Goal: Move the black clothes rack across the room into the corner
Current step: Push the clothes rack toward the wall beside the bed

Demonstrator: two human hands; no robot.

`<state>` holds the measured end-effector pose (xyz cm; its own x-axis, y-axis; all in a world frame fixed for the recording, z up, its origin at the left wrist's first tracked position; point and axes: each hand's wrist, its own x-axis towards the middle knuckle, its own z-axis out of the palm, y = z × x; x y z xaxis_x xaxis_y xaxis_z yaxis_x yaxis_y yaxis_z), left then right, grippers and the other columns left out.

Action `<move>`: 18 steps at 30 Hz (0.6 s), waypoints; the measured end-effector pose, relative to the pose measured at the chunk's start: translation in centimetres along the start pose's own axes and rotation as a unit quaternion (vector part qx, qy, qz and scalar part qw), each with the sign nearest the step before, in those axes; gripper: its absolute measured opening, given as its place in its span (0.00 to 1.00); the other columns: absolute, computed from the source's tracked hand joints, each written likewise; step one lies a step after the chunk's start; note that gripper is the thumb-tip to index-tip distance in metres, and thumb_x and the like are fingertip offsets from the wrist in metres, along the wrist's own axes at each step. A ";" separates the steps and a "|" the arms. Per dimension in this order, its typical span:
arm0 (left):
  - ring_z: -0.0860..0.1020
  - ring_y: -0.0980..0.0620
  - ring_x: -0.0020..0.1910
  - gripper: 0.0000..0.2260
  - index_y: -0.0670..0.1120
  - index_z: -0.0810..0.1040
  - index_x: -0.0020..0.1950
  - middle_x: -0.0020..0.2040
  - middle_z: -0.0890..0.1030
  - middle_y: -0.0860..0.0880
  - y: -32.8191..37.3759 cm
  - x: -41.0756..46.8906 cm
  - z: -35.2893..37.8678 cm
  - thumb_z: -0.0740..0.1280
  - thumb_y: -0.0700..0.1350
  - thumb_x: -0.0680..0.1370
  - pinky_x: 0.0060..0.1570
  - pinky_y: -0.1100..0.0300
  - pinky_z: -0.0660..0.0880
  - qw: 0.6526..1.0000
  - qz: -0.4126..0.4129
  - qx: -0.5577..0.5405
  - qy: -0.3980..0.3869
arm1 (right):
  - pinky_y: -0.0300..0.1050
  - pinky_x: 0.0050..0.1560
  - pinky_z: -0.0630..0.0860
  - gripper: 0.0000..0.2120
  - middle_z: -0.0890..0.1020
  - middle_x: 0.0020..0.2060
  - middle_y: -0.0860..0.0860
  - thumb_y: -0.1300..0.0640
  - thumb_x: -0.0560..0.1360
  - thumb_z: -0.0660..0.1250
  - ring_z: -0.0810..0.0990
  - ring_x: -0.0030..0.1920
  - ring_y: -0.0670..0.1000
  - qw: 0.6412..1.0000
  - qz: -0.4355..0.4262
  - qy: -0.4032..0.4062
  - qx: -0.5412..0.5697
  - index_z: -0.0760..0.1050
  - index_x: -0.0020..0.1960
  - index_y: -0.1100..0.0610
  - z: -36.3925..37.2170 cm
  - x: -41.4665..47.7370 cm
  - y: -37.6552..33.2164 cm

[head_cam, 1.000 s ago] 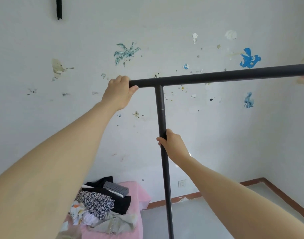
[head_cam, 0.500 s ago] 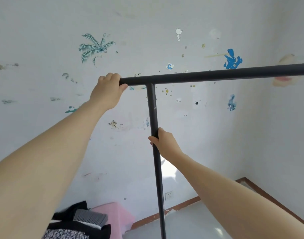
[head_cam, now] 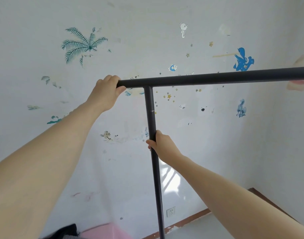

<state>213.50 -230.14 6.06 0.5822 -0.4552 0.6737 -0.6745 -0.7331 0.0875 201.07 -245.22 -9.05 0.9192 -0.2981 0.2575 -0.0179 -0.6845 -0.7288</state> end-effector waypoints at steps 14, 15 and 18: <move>0.71 0.39 0.49 0.13 0.45 0.71 0.58 0.52 0.74 0.43 -7.6 6.6 4.8 0.57 0.51 0.79 0.47 0.49 0.69 0.999 0.026 -0.041 -0.002 | 0.58 0.51 0.79 0.12 0.83 0.46 0.57 0.53 0.79 0.59 0.82 0.47 0.59 0.999 0.039 0.016 -0.007 0.68 0.53 0.62 4.5 9.6 -1.1; 0.71 0.39 0.49 0.13 0.45 0.71 0.58 0.51 0.74 0.43 -8.4 6.7 4.9 0.57 0.51 0.79 0.46 0.50 0.69 0.999 0.025 -0.041 0.000 | 0.58 0.51 0.79 0.12 0.83 0.46 0.57 0.53 0.79 0.59 0.82 0.47 0.59 0.999 0.038 0.015 -0.008 0.68 0.54 0.63 5.0 10.2 -1.3; 0.71 0.40 0.49 0.13 0.45 0.71 0.58 0.51 0.74 0.43 -10.2 7.0 5.1 0.57 0.51 0.79 0.46 0.50 0.69 0.999 0.021 -0.037 0.002 | 0.58 0.51 0.79 0.12 0.83 0.46 0.57 0.53 0.79 0.59 0.81 0.47 0.59 0.999 0.035 0.014 -0.013 0.68 0.54 0.62 6.4 11.5 -2.1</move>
<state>226.82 -228.42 6.11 0.5503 -0.4832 0.6809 -0.7306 -0.6734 0.1127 214.15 -242.98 -8.63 0.9043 -0.3636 0.2239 -0.0922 -0.6782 -0.7291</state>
